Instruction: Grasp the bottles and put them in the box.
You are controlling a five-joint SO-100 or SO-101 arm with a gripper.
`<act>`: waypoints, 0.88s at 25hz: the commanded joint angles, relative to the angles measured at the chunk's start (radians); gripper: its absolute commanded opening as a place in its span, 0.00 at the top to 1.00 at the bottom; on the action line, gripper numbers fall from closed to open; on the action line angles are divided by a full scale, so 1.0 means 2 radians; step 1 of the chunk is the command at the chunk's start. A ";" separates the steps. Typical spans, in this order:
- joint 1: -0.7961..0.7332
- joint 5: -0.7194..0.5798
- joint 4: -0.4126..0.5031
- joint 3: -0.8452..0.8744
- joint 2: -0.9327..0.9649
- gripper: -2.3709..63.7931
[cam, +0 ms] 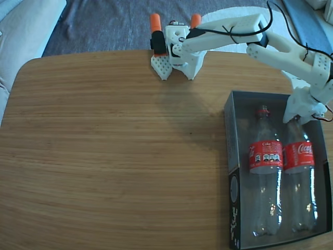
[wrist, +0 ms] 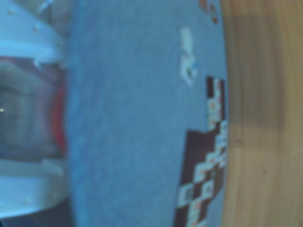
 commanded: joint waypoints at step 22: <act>0.068 0.002 0.035 -0.010 0.116 0.63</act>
